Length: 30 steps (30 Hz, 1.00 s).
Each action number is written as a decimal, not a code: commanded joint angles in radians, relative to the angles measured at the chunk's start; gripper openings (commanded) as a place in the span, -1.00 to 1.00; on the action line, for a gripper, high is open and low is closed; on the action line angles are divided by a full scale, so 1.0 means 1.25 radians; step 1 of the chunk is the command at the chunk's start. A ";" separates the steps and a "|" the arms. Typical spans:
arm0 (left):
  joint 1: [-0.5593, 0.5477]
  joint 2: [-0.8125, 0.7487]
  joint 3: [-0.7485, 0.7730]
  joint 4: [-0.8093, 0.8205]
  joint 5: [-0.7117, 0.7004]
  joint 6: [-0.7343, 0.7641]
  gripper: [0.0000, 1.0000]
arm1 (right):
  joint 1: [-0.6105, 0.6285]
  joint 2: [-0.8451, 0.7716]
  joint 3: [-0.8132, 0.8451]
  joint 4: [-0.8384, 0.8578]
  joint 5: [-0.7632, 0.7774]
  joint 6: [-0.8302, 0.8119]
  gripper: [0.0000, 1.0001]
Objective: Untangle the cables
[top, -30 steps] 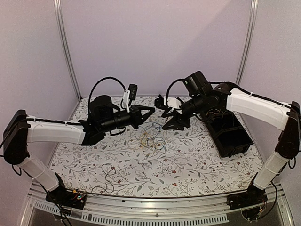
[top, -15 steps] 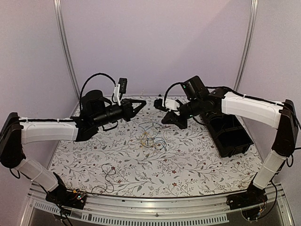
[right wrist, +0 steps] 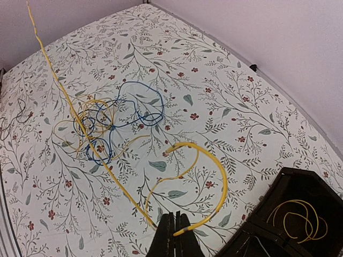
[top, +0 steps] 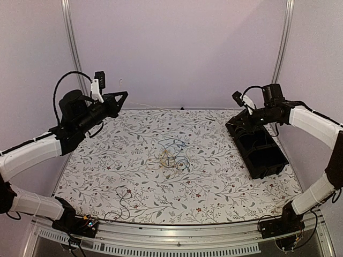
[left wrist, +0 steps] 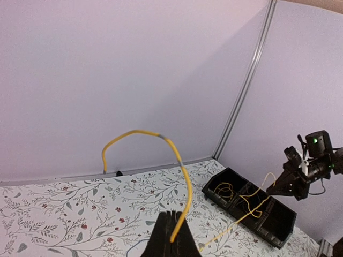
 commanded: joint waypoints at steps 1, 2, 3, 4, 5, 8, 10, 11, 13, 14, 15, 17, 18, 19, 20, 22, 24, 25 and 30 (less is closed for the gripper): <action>0.009 -0.009 -0.015 -0.030 -0.113 -0.006 -1.00 | -0.088 -0.034 -0.003 0.039 0.041 0.086 -1.00; 0.010 -0.012 -0.020 -0.028 -0.132 -0.008 -1.00 | -0.112 -0.035 0.000 0.040 0.044 0.095 -1.00; 0.011 -0.014 -0.024 -0.032 -0.147 -0.012 -1.00 | -0.133 -0.039 0.003 0.040 0.054 0.102 -1.00; 0.011 -0.015 -0.026 -0.035 -0.160 -0.014 -1.00 | -0.153 -0.043 0.004 0.041 0.068 0.104 -1.00; 0.011 -0.017 -0.030 -0.038 -0.170 -0.014 -1.00 | -0.174 -0.048 0.004 0.042 0.092 0.107 -1.00; 0.012 -0.026 -0.040 -0.053 -0.222 -0.025 -1.00 | -0.239 -0.065 0.005 0.051 0.152 0.117 -1.00; 0.015 -0.035 -0.059 -0.044 -0.242 -0.031 -1.00 | -0.276 -0.070 0.008 0.052 0.169 0.123 -1.00; 0.015 -0.036 -0.066 -0.038 -0.246 -0.034 -1.00 | -0.290 -0.072 0.012 0.050 0.173 0.125 -1.00; 0.015 -0.025 -0.076 -0.015 -0.196 -0.046 -1.00 | -0.304 -0.080 0.027 0.035 0.156 0.123 -1.00; 0.015 -0.010 -0.076 0.003 -0.142 -0.048 -1.00 | -0.305 -0.086 0.037 0.028 0.143 0.118 -1.00; 0.015 0.007 -0.073 0.018 -0.086 -0.057 -1.00 | -0.305 -0.093 0.050 0.020 0.126 0.113 -1.00; 0.010 0.055 -0.070 0.064 0.035 -0.089 -0.98 | -0.305 -0.107 0.090 -0.011 0.067 0.112 -1.00; 0.005 0.087 -0.074 0.108 0.091 -0.107 -0.90 | -0.305 -0.112 0.124 -0.026 0.041 0.117 -1.00; -0.003 0.113 -0.077 0.150 0.139 -0.124 -0.80 | -0.305 -0.114 0.150 -0.041 0.018 0.122 -1.00; -0.015 0.137 -0.075 0.181 0.170 -0.133 -0.69 | -0.305 -0.117 0.175 -0.050 0.000 0.131 -1.00; -0.044 0.179 -0.061 0.213 0.183 -0.137 -0.43 | -0.305 -0.122 0.224 -0.063 -0.028 0.148 -1.00; -0.064 0.209 -0.037 0.193 0.156 -0.154 -0.14 | -0.304 -0.125 0.272 -0.068 -0.041 0.166 -1.00; -0.067 0.222 -0.026 0.188 0.160 -0.164 -0.03 | -0.305 -0.124 0.297 -0.074 -0.045 0.170 -1.00; -0.072 0.258 0.009 0.156 0.164 -0.171 0.14 | -0.305 -0.108 0.370 -0.096 -0.015 0.156 -1.00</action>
